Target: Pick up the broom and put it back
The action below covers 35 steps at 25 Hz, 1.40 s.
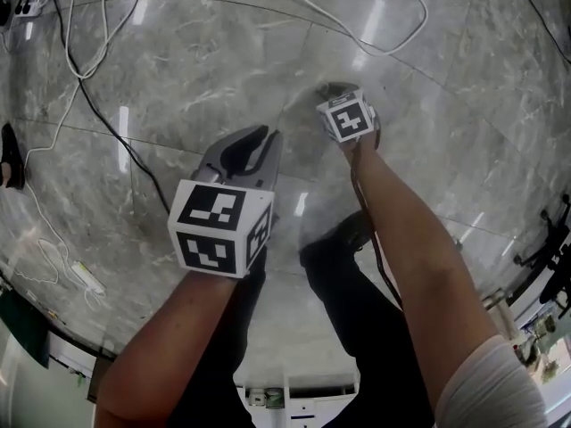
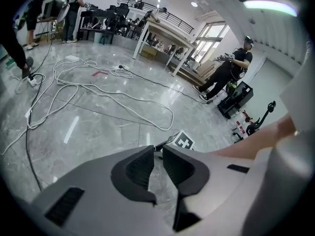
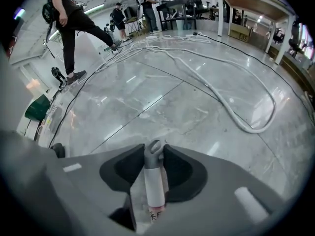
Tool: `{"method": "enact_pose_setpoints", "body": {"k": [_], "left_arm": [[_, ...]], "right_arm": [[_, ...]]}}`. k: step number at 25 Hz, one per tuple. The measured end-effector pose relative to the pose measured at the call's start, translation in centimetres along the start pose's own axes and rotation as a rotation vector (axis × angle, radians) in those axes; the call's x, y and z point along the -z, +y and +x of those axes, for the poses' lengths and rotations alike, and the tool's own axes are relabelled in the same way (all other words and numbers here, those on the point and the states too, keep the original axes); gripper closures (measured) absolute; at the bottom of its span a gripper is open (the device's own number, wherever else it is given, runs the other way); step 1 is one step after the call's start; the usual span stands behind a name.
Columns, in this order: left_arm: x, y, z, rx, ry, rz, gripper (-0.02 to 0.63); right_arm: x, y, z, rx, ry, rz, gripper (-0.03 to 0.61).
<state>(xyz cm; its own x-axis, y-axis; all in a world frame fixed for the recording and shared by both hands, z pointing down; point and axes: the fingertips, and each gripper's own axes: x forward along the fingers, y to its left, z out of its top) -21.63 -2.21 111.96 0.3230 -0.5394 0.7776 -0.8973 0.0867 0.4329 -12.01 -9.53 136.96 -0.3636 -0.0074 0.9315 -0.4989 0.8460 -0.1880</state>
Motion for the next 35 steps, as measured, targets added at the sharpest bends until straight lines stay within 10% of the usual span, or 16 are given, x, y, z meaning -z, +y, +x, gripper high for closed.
{"method": "enact_pose_setpoints", "body": {"k": [10,26,35], "left_arm": [[-3.3,-5.8,-4.2,0.017,-0.028,0.035,0.557],[-24.4,-31.0,-30.3,0.077,-0.165,0.222,0.558],[-28.2,-42.3,-42.6,0.109,-0.16,0.361,0.558]], "right_arm": [[-4.0,1.6,-11.8,-0.003,-0.158,0.007,0.459],[-9.1,4.8,-67.3,-0.015,-0.591,0.155,0.465],[-6.3,6.3,-88.6,-0.013,-0.808,0.265,0.469]]}}
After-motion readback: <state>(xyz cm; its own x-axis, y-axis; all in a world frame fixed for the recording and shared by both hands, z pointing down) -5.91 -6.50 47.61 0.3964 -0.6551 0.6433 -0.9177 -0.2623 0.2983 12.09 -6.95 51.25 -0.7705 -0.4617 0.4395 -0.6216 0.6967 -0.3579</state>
